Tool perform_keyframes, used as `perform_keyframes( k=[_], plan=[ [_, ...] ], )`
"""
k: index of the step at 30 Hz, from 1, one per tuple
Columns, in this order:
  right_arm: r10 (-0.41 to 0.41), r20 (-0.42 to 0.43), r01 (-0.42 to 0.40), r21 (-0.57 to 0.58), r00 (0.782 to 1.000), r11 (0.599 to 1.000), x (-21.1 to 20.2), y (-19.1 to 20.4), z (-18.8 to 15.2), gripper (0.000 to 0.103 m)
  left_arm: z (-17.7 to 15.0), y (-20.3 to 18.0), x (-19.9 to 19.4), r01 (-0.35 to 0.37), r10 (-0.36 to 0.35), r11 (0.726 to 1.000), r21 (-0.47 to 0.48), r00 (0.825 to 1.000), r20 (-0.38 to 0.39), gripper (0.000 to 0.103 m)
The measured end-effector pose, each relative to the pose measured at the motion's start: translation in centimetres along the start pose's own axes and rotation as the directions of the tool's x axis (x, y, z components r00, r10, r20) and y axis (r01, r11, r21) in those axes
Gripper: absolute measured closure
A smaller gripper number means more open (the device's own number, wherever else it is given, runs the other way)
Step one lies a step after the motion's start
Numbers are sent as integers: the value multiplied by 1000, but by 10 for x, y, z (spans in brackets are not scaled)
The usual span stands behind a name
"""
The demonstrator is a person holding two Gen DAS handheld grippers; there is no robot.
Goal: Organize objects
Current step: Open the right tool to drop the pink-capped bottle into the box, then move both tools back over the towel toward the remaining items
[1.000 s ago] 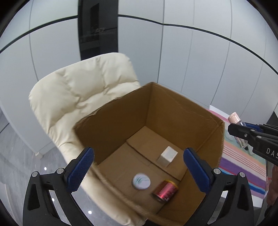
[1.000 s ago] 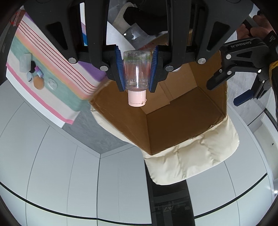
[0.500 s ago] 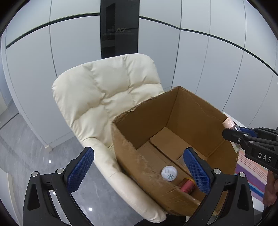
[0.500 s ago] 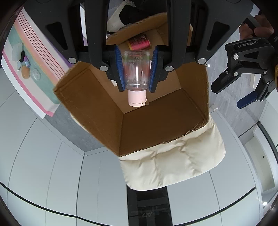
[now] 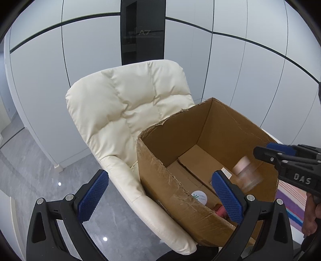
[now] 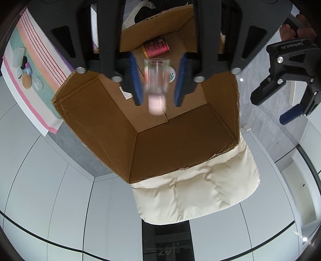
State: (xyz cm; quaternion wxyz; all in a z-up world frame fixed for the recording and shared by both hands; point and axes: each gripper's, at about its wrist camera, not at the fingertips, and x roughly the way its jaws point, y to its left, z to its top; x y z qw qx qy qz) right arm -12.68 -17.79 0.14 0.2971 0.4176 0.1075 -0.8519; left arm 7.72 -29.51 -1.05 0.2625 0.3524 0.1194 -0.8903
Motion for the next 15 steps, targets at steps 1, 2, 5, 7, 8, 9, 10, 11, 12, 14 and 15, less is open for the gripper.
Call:
perform_keyframes(
  k=[1,2,5,7,8,9,10,11,12,14,15],
  plan=[
    [-1,9,1,5,1000,1000,-2,-1,0,45,0,-1,0,0,0,1000,-1,1000,-1,0],
    [-5,20,5,11,1000,1000,-4,-2,0,39,1,-2,1,1,-1,1000,-1,1000,0,0],
    [-17,28,16,12,999,1000,-8,-7,-1,36,3,-4,0,1,-1,1000,-7,1000,14,0],
    [-22,23,21,20,1000,1000,-8,-11,-3,34,5,-6,1,0,0,1000,0,1000,12,0],
    [-20,23,19,29,1000,999,-9,-14,-3,32,5,-7,2,-1,1,1000,1,1000,11,0],
    [-20,24,19,34,1000,999,-10,-16,-4,30,5,-8,3,1,-1,1000,-1,1000,9,0],
    [-23,26,22,38,999,999,-11,-19,-4,24,6,-10,3,3,-3,1000,-2,1000,8,0],
    [-28,30,27,39,999,999,-13,-21,-5,22,6,-12,4,5,-5,1000,-2,1000,7,0],
    [-31,34,29,39,999,999,-15,-23,-6,20,7,-15,4,5,-5,1000,1,1000,9,0],
    [-43,41,41,43,998,998,-18,-28,-7,16,7,-20,4,4,-4,1000,8,1000,13,0],
    [-53,46,51,51,998,997,-20,-32,-8,15,8,-22,4,5,-5,1000,9,1000,16,0]
  ],
)
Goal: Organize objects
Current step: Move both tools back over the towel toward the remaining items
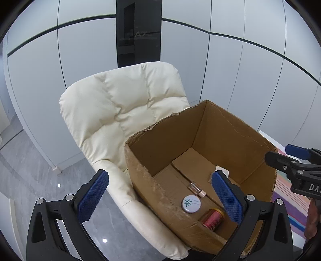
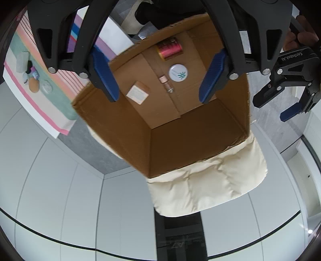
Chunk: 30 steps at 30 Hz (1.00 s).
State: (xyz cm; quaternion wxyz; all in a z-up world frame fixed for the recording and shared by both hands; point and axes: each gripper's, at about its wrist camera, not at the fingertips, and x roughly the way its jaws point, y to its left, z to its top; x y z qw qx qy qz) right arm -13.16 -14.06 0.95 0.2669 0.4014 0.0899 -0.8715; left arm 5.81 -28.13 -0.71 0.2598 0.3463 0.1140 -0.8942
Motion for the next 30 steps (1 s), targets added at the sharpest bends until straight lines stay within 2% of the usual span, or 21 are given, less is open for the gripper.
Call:
perform_keyframes(
  k=[6,30],
  plan=[
    [-28,29,27,31,999,999,-10,-19,-2,0,2,-16,4,9,-9,1000,18,1000,4,0],
    [-141,34,136,121,989,983,-42,-102,-30,0,9,-111,16,109,-108,988,111,994,-9,0]
  ],
)
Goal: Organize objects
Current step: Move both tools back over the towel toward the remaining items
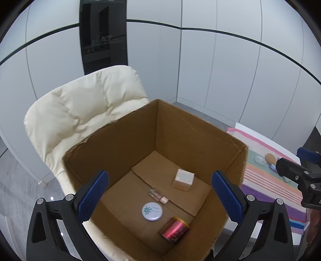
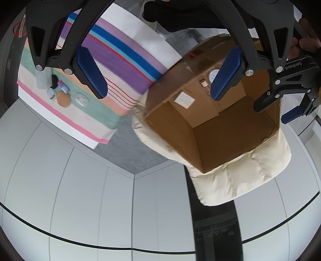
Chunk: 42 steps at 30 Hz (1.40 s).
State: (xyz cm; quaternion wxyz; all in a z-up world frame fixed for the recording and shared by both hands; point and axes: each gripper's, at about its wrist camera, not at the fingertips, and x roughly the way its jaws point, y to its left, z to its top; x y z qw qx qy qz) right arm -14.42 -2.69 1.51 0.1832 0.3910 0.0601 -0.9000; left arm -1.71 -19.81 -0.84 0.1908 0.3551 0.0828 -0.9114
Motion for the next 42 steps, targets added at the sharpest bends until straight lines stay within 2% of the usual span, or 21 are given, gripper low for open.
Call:
perform_keyframes(
  k=[19,42],
  plan=[
    [-110,1,109,117,994,987,-34,-96,-31,0,7,-106,9,129,-128,985,117,992,-15,0],
    [-247,-25,245,251,969,937,-88,-198,-83,0,-6,-233,4,289,-279,926,244,957,-77,0]
  ],
)
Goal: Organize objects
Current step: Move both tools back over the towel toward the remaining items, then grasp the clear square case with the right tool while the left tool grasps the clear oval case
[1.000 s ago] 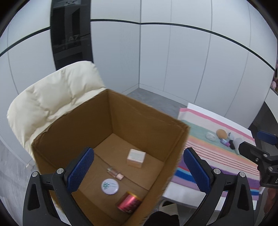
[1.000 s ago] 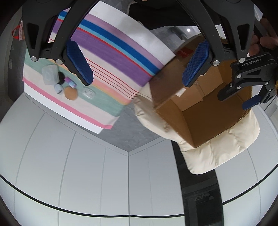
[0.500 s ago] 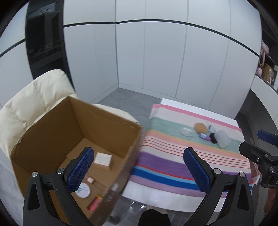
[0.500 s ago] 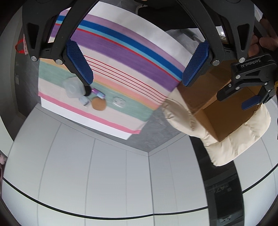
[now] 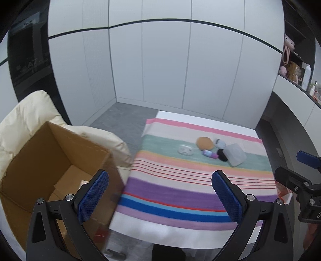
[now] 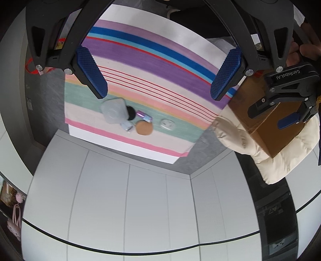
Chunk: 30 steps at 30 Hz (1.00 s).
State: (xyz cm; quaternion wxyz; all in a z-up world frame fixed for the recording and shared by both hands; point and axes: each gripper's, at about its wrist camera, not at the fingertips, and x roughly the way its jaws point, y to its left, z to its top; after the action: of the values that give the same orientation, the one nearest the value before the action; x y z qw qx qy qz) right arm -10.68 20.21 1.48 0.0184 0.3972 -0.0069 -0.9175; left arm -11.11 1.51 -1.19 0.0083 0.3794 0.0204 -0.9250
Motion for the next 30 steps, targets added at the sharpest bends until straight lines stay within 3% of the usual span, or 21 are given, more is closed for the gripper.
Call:
perform_keyframes(
  k=[18,30],
  plan=[
    [-93,-64,99,107,994,989,-2,-73,-25,0,12,-62,17,84,-81,994,73,996,-36,0],
    [-91,-181,116,135,979,984,74,-118,-39,0,9,-77,100,78,-67,994,75,988,-136,2]
  ],
)
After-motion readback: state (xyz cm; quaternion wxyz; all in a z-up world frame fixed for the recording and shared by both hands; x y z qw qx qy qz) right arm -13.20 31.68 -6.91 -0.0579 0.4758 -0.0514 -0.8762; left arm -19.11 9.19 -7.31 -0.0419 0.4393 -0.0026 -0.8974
